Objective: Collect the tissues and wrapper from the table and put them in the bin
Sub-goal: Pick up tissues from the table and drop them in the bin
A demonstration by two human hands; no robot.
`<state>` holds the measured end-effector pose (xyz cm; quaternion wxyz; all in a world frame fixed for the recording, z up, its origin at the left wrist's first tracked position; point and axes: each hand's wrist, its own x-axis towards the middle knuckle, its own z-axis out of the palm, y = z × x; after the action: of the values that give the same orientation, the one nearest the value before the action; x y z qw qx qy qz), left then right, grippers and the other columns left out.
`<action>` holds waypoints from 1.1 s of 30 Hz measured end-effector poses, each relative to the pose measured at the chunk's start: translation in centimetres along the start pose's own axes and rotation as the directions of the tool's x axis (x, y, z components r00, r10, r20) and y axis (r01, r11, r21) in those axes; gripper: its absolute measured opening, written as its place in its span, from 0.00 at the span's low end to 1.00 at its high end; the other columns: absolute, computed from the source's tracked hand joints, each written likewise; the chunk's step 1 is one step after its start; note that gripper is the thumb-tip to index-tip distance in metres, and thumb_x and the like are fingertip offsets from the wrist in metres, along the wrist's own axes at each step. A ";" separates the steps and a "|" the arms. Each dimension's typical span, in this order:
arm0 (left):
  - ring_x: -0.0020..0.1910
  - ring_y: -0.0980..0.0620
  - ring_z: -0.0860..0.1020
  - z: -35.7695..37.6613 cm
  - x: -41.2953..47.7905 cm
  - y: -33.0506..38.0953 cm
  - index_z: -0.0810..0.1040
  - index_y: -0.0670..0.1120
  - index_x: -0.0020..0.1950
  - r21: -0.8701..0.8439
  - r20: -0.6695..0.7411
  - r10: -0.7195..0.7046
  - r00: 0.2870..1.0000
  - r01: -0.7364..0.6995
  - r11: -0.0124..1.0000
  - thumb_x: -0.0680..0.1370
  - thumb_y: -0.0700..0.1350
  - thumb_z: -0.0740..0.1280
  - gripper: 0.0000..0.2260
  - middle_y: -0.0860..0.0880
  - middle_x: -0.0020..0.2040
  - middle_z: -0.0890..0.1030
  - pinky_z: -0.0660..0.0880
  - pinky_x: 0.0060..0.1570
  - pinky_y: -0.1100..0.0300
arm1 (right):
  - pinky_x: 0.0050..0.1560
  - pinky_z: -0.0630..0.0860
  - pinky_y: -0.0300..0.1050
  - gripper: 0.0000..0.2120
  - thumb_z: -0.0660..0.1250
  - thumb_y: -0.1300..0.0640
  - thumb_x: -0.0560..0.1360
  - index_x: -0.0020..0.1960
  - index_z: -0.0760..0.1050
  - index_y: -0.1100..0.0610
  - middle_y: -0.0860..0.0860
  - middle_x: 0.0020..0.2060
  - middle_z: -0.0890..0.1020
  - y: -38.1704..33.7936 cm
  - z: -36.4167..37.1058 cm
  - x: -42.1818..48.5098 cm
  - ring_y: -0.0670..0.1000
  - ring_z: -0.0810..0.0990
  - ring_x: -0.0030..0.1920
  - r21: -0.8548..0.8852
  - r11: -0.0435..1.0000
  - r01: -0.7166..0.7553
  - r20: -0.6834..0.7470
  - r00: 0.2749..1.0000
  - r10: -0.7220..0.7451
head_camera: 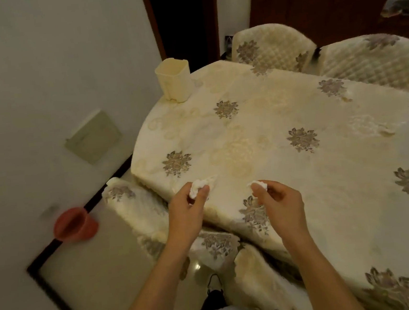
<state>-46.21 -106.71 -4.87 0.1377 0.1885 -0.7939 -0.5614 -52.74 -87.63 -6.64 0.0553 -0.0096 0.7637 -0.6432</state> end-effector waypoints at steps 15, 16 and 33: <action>0.31 0.61 0.74 -17.0 -10.7 -6.4 0.80 0.53 0.47 -0.080 -0.639 -0.231 0.734 0.235 0.969 0.79 0.52 0.66 0.05 0.58 0.31 0.76 0.70 0.31 0.69 | 0.40 0.80 0.39 0.04 0.71 0.42 0.72 0.47 0.82 0.38 0.41 0.41 0.86 -3.0 18.7 -6.3 0.42 0.84 0.42 -0.022 0.994 0.107 0.634 0.770 -0.068; 0.31 0.62 0.75 -18.0 -11.1 -6.8 0.80 0.54 0.47 -0.049 -0.654 -0.222 0.723 0.252 0.966 0.79 0.52 0.66 0.05 0.58 0.32 0.77 0.69 0.31 0.70 | 0.41 0.81 0.38 0.02 0.71 0.42 0.72 0.44 0.81 0.36 0.39 0.41 0.86 -3.2 19.9 -6.6 0.42 0.84 0.43 -0.021 0.993 0.117 0.653 0.753 -0.075; 0.33 0.61 0.75 -41.4 -2.5 -15.7 0.80 0.54 0.49 -0.030 -0.634 -0.181 0.752 0.210 0.977 0.79 0.50 0.66 0.04 0.55 0.37 0.80 0.70 0.32 0.68 | 0.41 0.84 0.49 0.06 0.69 0.38 0.72 0.43 0.80 0.39 0.46 0.37 0.85 -7.5 46.1 -7.2 0.46 0.83 0.40 -0.136 0.964 0.229 0.666 0.741 -0.082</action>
<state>-23.87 -144.97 -5.97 0.3330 0.4511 -0.6889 -0.4594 -41.55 -133.54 -6.44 0.2634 -0.3035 0.7555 -0.5173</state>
